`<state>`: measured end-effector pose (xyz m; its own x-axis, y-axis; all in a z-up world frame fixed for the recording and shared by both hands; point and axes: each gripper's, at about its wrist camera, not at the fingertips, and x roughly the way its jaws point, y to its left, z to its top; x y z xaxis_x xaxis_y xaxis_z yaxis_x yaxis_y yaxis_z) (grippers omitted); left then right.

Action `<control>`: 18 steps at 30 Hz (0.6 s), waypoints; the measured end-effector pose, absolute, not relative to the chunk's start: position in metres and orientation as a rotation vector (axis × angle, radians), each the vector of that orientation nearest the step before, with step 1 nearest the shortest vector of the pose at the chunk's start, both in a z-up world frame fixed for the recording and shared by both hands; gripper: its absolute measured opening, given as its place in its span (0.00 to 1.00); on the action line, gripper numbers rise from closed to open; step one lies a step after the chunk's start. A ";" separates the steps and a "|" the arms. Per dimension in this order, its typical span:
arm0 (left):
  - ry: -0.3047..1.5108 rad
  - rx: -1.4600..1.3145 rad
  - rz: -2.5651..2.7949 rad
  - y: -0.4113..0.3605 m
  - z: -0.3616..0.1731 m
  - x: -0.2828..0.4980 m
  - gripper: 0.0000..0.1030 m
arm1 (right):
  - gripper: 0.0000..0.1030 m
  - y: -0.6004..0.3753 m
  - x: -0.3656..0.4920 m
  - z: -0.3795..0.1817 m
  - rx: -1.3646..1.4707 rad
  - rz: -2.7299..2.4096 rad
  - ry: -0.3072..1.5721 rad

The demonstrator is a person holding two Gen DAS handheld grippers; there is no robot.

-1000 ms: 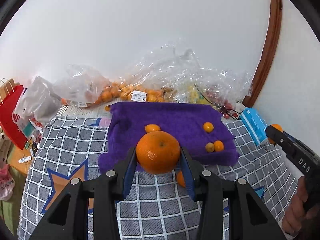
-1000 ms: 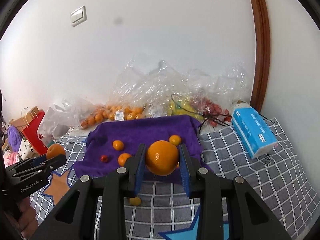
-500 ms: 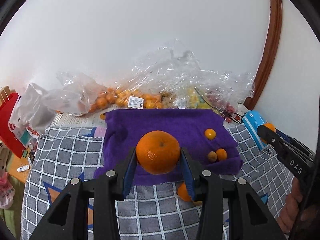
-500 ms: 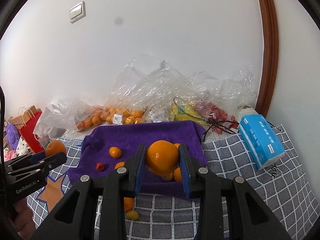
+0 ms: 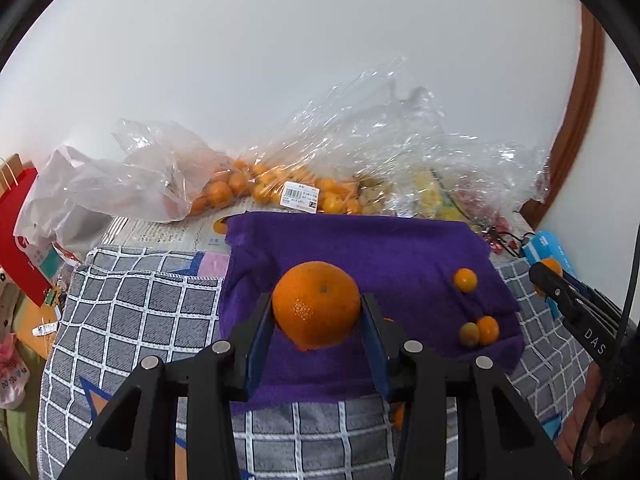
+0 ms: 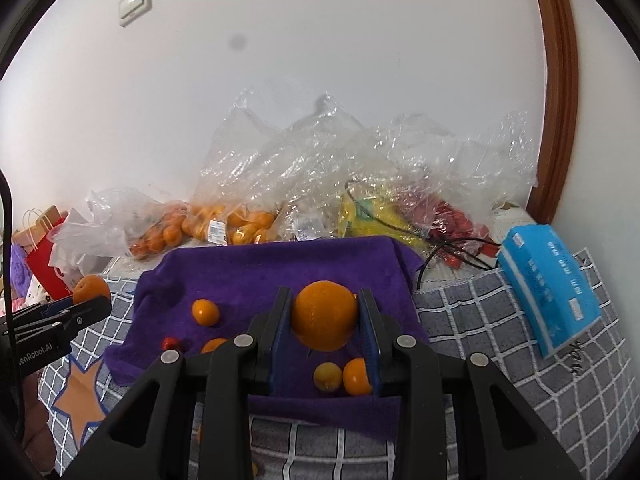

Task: Organize fruits
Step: 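Lift both held oranges up over the purple towel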

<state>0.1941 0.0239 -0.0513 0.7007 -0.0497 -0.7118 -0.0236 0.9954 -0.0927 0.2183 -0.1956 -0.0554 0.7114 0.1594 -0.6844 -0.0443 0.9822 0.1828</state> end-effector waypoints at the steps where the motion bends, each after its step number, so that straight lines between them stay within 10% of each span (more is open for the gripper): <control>1: 0.798 -0.097 -0.014 0.025 -0.053 0.197 0.40 | 0.31 -0.195 0.222 -0.061 0.160 0.116 0.780; 18: 0.900 -0.081 -0.044 0.017 -0.111 0.249 0.40 | 0.31 -0.178 0.255 -0.134 0.104 0.135 0.890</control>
